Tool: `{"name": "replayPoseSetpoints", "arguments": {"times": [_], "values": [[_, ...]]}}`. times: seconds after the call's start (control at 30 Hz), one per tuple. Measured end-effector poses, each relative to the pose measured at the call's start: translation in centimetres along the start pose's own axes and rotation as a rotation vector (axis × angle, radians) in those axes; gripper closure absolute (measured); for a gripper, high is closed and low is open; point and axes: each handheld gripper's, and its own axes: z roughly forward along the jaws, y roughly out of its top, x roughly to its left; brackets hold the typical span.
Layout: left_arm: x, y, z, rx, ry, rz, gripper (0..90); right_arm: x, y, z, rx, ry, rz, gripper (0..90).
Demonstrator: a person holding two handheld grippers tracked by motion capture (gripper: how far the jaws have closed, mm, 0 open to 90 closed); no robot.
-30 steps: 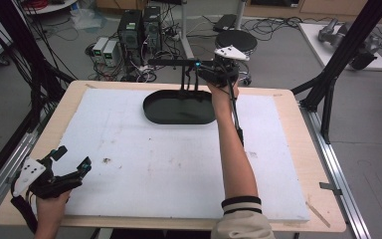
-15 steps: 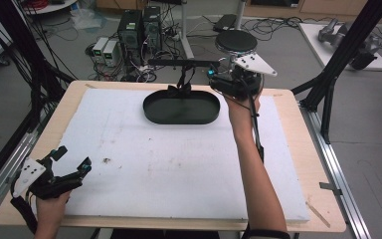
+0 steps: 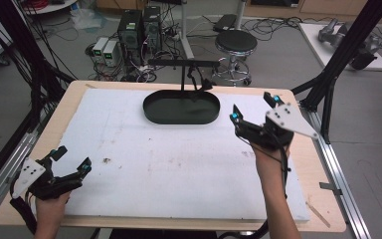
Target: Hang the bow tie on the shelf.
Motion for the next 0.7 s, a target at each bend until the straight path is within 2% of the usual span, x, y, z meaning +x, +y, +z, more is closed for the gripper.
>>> {"name": "replayPoseSetpoints", "arguments": {"times": [0.07, 0.17, 0.2, 0.37, 0.47, 0.6, 0.7], "values": [[0.0, 0.0, 0.0, 0.0, 0.001, 0.003, 8.2, -0.4, -1.3, -1.3, -0.009, 0.001, 0.023, 11.8], [0.0, 0.1, 0.0, -0.003, 0.002, 0.004, 8.2, -1.1, -3.5, -2.9, -0.035, 0.024, 0.11, 11.8], [0.0, 0.1, 0.0, -0.004, 0.002, 0.004, 8.2, -1.3, -4.2, -3.4, -0.043, 0.024, 0.124, 11.8], [0.0, 0.1, -0.1, -0.011, 0.006, 0.005, 8.2, -1.4, -7.5, -5.6, -0.039, 0.038, 0.117, 11.8], [0.1, 0.1, -0.1, -0.013, 0.008, 0.006, 8.2, -1.3, -9.3, -6.6, -0.058, 0.037, 0.111, 11.8], [0.0, 0.0, 0.0, -0.01, 0.008, 0.007, 8.2, -1.3, -11.7, -7.3, -0.035, 0.042, 0.123, 11.8], [-0.1, -0.1, 0.2, -0.009, 0.006, 0.009, 8.2, -1.3, -12.8, -7.5, -0.024, 0.034, 0.131, 11.8]]}}
